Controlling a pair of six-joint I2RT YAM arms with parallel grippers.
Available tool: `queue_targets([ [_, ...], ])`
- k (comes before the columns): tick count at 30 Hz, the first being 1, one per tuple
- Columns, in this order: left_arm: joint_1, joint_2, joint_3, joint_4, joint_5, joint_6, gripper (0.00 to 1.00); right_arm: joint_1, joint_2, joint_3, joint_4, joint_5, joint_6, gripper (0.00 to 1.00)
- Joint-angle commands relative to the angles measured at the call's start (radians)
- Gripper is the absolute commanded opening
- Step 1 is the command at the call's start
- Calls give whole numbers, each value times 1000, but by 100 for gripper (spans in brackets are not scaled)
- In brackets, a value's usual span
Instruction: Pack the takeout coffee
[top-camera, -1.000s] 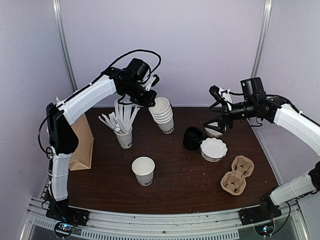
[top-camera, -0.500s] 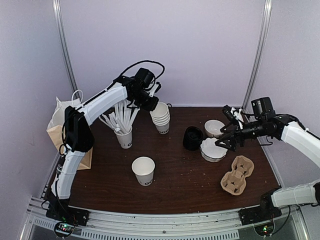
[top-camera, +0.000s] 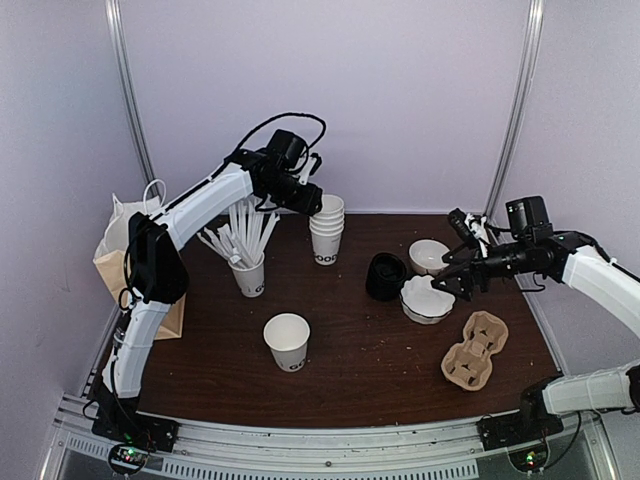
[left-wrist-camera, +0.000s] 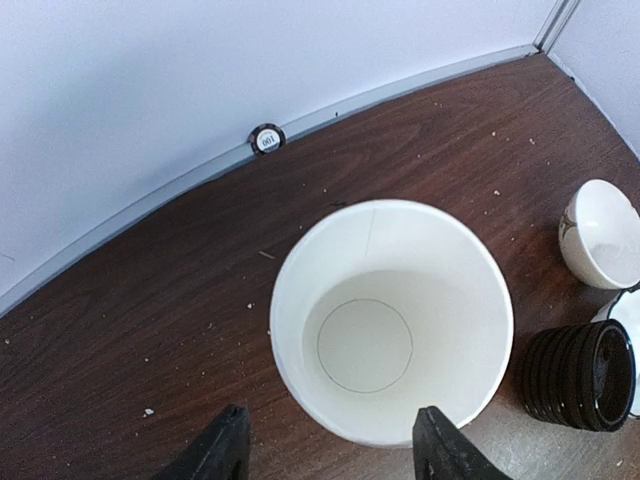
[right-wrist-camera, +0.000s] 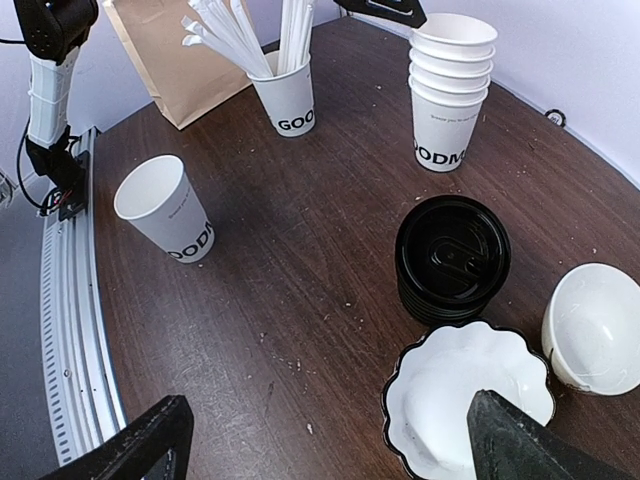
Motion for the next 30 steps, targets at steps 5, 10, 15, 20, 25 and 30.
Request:
queue_targets([
  [5,5,-35,28,96,-14,30,61,-11,-10,-19,33,-23,5,100],
  [10,-12,-113,-4,113,75,57,60,-25,-29,-31,32,-28,-4,99],
  [15,-100,-286,-49,67,75,190,59,-26,-9,-22,57,10,23,99],
  [20,-189,-549,-302,-7,75,255,56,-25,-14,-39,63,48,-7,95],
  [25,-222,-777,-591,-164,128,179,54,-27,-24,-40,36,84,-57,88],
  [30,-229,-908,-820,-308,150,142,52,-27,-30,-27,19,149,-91,80],
])
